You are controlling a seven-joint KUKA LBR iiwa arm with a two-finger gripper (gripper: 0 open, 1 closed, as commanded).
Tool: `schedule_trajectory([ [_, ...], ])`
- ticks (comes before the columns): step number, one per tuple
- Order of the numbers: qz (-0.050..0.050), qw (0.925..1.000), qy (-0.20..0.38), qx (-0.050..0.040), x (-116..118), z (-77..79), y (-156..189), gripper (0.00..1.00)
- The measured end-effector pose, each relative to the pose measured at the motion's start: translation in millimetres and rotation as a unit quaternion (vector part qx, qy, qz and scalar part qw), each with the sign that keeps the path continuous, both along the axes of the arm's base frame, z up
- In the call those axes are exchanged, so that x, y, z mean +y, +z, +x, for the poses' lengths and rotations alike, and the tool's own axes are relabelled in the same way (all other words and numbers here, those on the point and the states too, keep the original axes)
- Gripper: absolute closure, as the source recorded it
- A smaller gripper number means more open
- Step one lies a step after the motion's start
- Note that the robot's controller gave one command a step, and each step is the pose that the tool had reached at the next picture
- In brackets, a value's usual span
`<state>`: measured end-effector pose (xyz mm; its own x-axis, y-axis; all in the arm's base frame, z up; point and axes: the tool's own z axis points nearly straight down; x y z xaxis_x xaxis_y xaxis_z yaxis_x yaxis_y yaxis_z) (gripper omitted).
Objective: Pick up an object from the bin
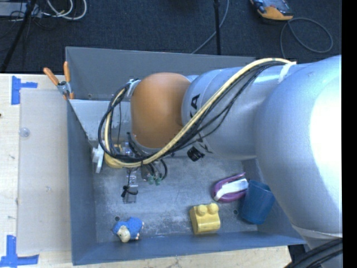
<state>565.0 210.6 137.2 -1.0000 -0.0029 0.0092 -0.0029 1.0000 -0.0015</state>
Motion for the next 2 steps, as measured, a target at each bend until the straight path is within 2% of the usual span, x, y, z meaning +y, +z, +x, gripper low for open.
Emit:
schedule_trajectory([
  [1, 0.000, 1.0000, -0.001, -0.0009, -0.4, 0.2, 2.0, 0.00],
  [2, 0.000, 0.9992, 0.040, -0.0004, -7.1, -3.9, 16.0, 0.00],
])
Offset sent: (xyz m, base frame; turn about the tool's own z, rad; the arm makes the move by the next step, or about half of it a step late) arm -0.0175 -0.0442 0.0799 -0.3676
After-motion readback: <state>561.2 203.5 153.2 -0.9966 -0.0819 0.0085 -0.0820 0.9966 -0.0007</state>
